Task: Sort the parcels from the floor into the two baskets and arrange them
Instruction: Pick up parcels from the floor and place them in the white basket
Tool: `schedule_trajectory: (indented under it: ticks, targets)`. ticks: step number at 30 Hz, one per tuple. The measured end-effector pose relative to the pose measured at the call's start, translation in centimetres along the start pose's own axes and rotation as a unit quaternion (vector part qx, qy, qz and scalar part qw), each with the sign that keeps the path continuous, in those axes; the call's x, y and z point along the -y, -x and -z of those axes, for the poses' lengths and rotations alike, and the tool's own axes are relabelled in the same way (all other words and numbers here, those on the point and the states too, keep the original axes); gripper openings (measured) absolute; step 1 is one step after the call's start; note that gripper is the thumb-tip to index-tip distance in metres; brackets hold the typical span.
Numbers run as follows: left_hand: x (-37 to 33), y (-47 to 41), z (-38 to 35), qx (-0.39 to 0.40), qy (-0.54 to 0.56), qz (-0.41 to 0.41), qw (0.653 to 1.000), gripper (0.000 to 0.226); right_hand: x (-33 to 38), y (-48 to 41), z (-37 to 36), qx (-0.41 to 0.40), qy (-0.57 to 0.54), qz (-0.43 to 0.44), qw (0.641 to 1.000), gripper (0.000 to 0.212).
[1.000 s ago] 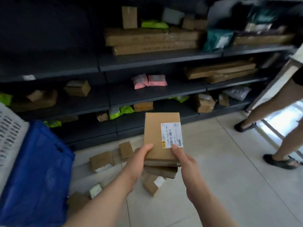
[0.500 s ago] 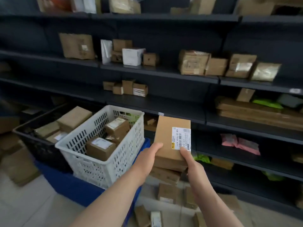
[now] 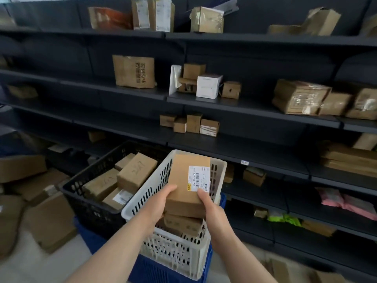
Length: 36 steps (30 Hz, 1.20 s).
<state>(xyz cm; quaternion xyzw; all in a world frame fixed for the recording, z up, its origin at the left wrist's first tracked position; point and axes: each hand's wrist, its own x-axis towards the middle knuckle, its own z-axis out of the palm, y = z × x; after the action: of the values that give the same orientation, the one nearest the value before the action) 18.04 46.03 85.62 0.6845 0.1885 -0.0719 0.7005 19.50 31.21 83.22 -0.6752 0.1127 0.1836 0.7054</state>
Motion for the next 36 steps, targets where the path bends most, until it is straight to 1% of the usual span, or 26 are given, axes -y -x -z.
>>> schedule_trajectory:
  ticks: [3, 7, 11, 12, 14, 17, 19, 20, 22, 26, 30, 32, 34, 35, 36]
  targets:
    - [0.0, -3.9, 1.5, 0.014, 0.014, 0.034, 0.999, 0.027, -0.4, -3.7, -1.8, -0.014, -0.007, -0.018, 1.000, 0.060]
    - [0.3, -10.0, 1.5, 0.028, 0.028, 0.064, 0.997, 0.024, -0.7, -9.6, -2.1, -0.048, 0.016, -0.043, 0.998, 0.074]
    - [1.1, -16.7, 0.4, 0.032, 0.037, 0.092, 0.995, 0.030, -0.3, -15.8, -1.3, -0.051, 0.022, -0.067, 0.996, 0.068]
    - [1.1, -18.1, 0.1, 0.032, 0.041, 0.102, 0.993, 0.029, -0.2, -17.3, -1.2, -0.051, 0.022, -0.073, 0.996, 0.069]
    - [1.1, -20.8, -0.5, 0.036, 0.054, 0.117, 0.991, 0.028, -0.1, -20.2, -1.1, -0.056, 0.031, -0.081, 0.995, 0.079]
    - [1.3, -24.8, -1.2, 0.047, 0.061, 0.145, 0.986, 0.027, -0.4, -23.9, -0.9, -0.077, 0.034, -0.095, 0.992, 0.104]
    - [1.8, -27.2, -1.6, 0.061, 0.058, 0.159, 0.984, 0.027, -0.4, -25.6, -0.7, -0.092, 0.036, -0.104, 0.990, 0.110]
    - [2.0, -28.3, -1.9, 0.068, 0.054, 0.167, 0.982, 0.026, -0.5, -26.3, -0.7, -0.099, 0.037, -0.108, 0.988, 0.108]
    - [2.5, -30.5, -2.4, 0.082, 0.050, 0.179, 0.979, 0.027, -0.6, -27.6, -0.7, -0.118, 0.030, -0.114, 0.986, 0.097]
    - [3.6, -34.6, -3.1, 0.128, 0.022, 0.202, 0.971, 0.038, -1.4, -30.4, -0.5, -0.166, 0.020, -0.128, 0.978, 0.089]
    - [4.5, -37.3, -3.7, 0.177, 0.031, 0.238, 0.955, 0.030, -1.6, -32.4, -0.4, -0.211, 0.041, -0.156, 0.964, 0.086]
    - [4.5, -38.3, -3.8, 0.188, 0.023, 0.245, 0.951, 0.026, -1.2, -33.1, -0.5, -0.230, 0.068, -0.164, 0.957, 0.073]
    - [4.6, -39.1, -3.7, 0.195, -0.001, 0.249, 0.949, 0.025, -1.0, -33.6, -0.5, -0.249, 0.119, -0.163, 0.947, 0.058]
    - [4.6, -39.2, -3.5, 0.196, -0.024, 0.247, 0.949, 0.029, -0.9, -33.6, -0.5, -0.256, 0.143, -0.167, 0.941, 0.052]
    - [4.8, -39.6, -3.4, 0.194, -0.052, 0.242, 0.949, 0.039, -1.1, -33.6, -0.5, -0.260, 0.160, -0.166, 0.938, 0.049]
